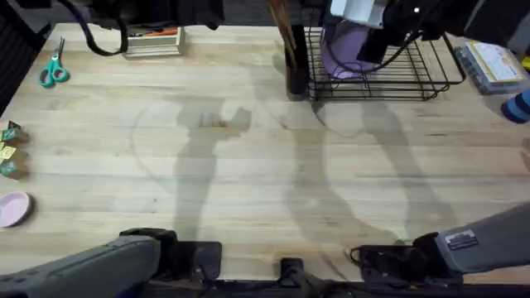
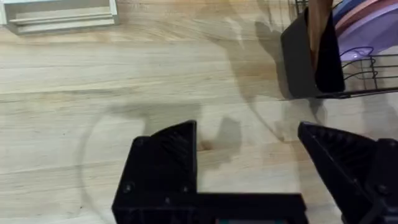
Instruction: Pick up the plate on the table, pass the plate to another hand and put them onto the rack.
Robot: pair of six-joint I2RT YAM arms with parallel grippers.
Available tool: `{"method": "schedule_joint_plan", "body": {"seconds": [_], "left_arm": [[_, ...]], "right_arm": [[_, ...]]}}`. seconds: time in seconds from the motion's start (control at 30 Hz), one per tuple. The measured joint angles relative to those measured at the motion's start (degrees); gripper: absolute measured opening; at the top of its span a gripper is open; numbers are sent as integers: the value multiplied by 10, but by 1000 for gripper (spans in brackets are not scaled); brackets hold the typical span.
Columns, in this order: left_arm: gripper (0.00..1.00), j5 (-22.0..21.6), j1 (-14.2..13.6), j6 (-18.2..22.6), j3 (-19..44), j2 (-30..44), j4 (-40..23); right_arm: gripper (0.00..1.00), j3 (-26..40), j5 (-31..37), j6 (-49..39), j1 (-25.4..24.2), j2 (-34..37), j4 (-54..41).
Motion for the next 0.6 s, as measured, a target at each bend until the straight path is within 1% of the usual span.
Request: {"method": "schedule_joint_plan", "body": {"seconds": [0.13, 0.23, 0.4, 0.6], "left_arm": [[993, -4, 0, 0, 0, 0, 0], [995, -11, 0, 0, 0, 0, 0], [993, -15, 0, 0, 0, 0, 0], [994, -15, 0, 0, 0, 0, 0]], "right_arm": [[992, 0, 0, 73, 1, -32, -14], [992, 0, 0, 123, 1, -69, -50], [992, 1, 0, 221, 1, -127, -146], [992, 1, 0, 393, 1, -179, -264]]}}
